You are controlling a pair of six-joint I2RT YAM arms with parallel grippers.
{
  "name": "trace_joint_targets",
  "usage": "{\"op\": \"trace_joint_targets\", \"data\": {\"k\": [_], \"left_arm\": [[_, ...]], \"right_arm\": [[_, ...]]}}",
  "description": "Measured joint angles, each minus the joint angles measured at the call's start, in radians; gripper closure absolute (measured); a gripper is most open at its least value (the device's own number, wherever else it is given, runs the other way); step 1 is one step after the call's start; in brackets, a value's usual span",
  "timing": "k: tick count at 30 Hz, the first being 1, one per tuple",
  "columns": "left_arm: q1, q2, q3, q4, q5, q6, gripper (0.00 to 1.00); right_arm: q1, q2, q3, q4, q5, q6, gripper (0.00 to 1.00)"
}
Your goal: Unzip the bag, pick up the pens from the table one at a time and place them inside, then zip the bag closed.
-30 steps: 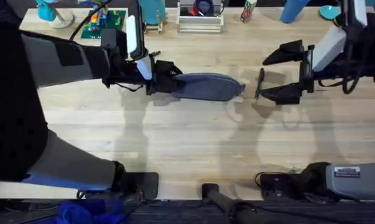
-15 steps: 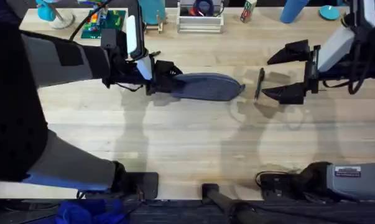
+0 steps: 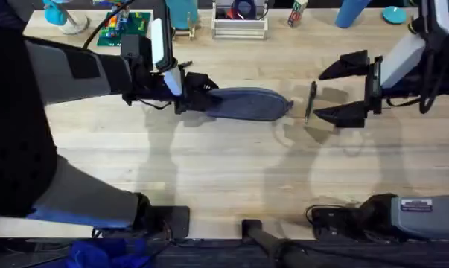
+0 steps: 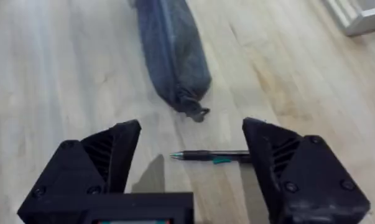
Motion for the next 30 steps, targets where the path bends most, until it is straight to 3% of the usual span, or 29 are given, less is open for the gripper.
{"op": "trace_joint_targets", "data": {"k": [13, 30], "left_arm": [[0.000, 0.000, 0.000, 0.000, 0.000, 0.000, 0.959], [0.000, 0.000, 0.001, -0.004, 0.000, 0.000, 0.959]], "right_arm": [[0.000, 0.000, 0.000, -0.124, 0.013, -0.105, 0.006], [0.056, 0.000, 0.000, -0.059, 0.058, -0.156, 0.006]]}}
